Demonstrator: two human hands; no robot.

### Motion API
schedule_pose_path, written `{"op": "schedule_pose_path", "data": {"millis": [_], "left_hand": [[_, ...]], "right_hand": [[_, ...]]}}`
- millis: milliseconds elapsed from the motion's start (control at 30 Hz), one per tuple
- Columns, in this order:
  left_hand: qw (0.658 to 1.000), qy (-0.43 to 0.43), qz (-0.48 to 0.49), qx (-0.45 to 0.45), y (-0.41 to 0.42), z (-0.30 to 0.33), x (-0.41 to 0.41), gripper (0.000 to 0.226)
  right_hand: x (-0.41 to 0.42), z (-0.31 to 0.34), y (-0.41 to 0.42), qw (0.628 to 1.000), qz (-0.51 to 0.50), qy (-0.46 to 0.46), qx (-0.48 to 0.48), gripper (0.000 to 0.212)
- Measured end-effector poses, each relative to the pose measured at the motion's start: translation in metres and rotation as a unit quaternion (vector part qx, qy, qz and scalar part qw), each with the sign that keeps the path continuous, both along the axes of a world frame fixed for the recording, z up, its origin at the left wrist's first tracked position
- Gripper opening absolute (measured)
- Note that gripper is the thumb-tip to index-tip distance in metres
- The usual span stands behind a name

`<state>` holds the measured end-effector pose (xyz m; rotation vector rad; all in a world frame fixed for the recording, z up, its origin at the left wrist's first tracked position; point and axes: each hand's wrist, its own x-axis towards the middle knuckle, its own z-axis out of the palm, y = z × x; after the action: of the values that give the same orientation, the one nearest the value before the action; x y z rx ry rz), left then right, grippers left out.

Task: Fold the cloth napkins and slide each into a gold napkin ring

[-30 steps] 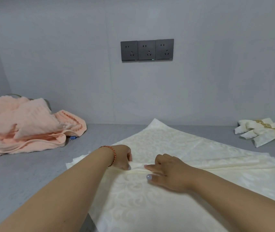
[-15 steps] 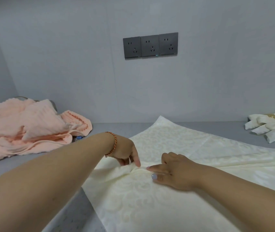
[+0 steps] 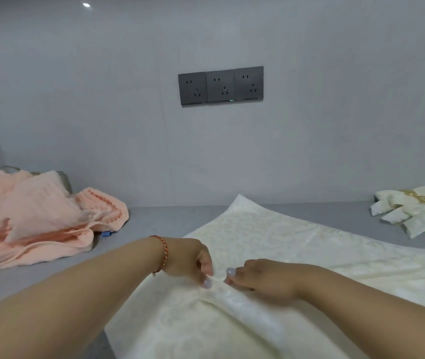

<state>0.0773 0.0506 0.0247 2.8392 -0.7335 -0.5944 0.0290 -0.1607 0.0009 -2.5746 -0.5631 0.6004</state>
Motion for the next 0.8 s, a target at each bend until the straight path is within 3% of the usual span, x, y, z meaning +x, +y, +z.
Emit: {"op": "schedule_pose_path", "data": {"millis": [100, 200, 333, 467, 567, 667, 800], "left_hand": [[0.982, 0.040, 0.046, -0.181, -0.011, -0.009, 0.003, 0.016], [0.927, 0.091, 0.071, -0.358, -0.029, -0.024, 0.003, 0.019], [0.865, 0.139, 0.100, -0.472, -0.049, -0.037, 0.003, 0.018], [0.846, 0.153, 0.132, -0.494, -0.059, -0.047, 0.000, 0.030], [0.835, 0.150, 0.150, -0.509, -0.060, -0.046, 0.001, 0.037], [0.867, 0.111, 0.155, -0.460, -0.064, -0.042, 0.002, 0.033], [0.900, 0.102, 0.136, -0.402, -0.068, -0.041, -0.002, 0.022]], "right_hand": [[0.007, 0.014, -0.006, 0.994, -0.061, 0.073, 0.059, 0.059], [0.012, 0.020, -0.013, 0.995, -0.069, 0.075, 0.016, 0.045], [0.014, 0.020, -0.013, 0.995, -0.072, 0.072, 0.006, 0.027], [0.021, 0.017, -0.017, 0.991, -0.085, 0.104, 0.027, 0.044], [0.024, 0.016, -0.026, 0.969, -0.146, 0.153, 0.130, 0.030], [0.028, 0.016, -0.035, 0.928, -0.197, 0.218, 0.229, 0.024], [0.036, 0.019, -0.041, 0.940, -0.219, 0.214, 0.152, 0.019]]}}
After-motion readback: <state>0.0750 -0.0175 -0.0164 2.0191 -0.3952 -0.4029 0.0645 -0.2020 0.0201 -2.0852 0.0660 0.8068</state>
